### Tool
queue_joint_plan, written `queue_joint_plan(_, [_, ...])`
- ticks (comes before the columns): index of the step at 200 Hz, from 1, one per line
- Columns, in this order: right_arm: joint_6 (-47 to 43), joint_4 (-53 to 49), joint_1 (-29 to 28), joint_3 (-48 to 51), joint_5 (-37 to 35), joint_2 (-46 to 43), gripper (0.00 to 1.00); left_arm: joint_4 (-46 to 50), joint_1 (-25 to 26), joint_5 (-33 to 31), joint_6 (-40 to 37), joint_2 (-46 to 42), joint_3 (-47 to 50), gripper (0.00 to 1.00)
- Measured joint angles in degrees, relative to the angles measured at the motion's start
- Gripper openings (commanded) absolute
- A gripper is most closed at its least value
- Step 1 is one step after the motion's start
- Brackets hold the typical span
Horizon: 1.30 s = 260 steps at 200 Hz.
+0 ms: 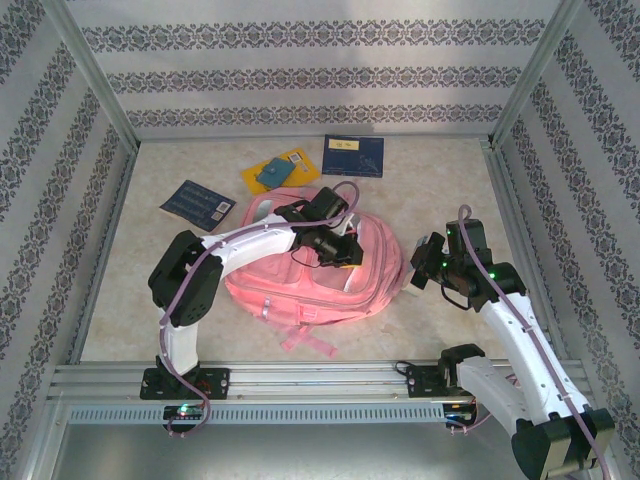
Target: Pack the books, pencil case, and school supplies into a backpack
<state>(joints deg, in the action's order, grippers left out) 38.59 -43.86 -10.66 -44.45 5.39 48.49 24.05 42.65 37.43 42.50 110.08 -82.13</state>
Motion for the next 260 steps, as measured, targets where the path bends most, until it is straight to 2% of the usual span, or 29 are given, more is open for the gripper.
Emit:
queue_joint_plan(57, [-0.3, 0.0, 0.0, -0.2, 0.0, 0.5, 0.12, 3.5, -1.6, -1.0, -1.6, -1.8, -0.8, 0.0])
queue_joint_plan(99, [-0.4, 1.9, 0.1, -1.2, 0.5, 1.6, 0.07, 9.5, -5.9, -1.0, -3.1, -11.4, -3.3, 0.0])
queue_joint_plan(126, [1.2, 5.9, 0.8, -1.1, 4.6, 2.1, 0.02, 12.1, -9.7, -1.0, -3.3, -17.9, -4.5, 0.0])
queue_joint_plan(147, [4.9, 13.5, 1.2, 0.0, 11.0, 3.2, 0.0, 13.3, -11.2, -0.8, -3.3, -20.2, -4.5, 0.0])
queue_joint_plan(166, [11.0, 24.9, 1.1, 3.1, 18.0, 5.7, 0.0, 13.7, -11.2, -0.1, -3.3, -20.3, -4.2, 0.0])
queue_joint_plan(196, [21.0, 41.8, -0.6, 5.6, 27.4, 14.2, 0.0, 13.9, -11.2, 1.0, -3.3, -20.1, -3.9, 0.0])
queue_joint_plan(220, [26.5, 51.6, -2.7, 5.6, 32.1, 18.8, 0.0, 15.6, -11.2, 0.7, -3.8, -18.8, -5.0, 0.34])
queue_joint_plan(229, [27.7, 53.9, -3.3, 5.6, 33.2, 19.4, 0.0, 17.6, -11.1, -0.6, -5.3, -17.8, -7.0, 0.42])
queue_joint_plan(242, [28.8, 56.0, -3.9, 5.6, 34.2, 19.4, 0.0, 20.8, -10.8, -3.2, -6.4, -16.4, -11.0, 0.48])
queue_joint_plan(260, [29.2, 57.8, -4.4, 5.6, 34.8, 19.4, 0.0, 25.5, -10.4, -8.1, -8.2, -15.0, -18.4, 0.49])
